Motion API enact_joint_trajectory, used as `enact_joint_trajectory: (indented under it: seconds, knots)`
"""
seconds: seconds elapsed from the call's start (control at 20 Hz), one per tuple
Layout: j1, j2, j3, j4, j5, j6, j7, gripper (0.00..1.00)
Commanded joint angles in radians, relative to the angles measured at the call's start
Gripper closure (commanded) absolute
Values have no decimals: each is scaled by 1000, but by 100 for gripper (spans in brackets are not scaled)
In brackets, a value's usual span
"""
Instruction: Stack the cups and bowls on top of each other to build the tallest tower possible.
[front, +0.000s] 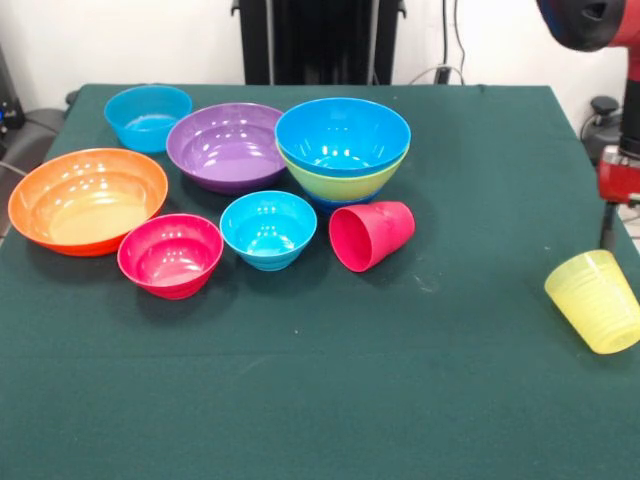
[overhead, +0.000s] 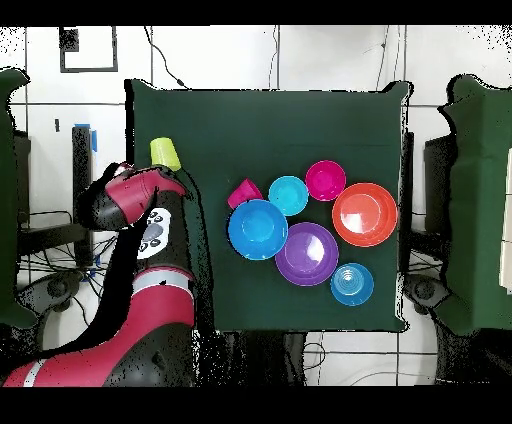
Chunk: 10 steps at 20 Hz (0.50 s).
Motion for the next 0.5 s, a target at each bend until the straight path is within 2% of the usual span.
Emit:
enact_joint_trajectory:
  seconds: [0.05, 0.3, 0.5]
  knots:
    - [2, 26, -23, -38, 8, 0, 62, 0]
    - [17, 31, -32, -33, 21, -4, 70, 0]
    - [23, 14, -38, -34, 36, 28, 64, 0]
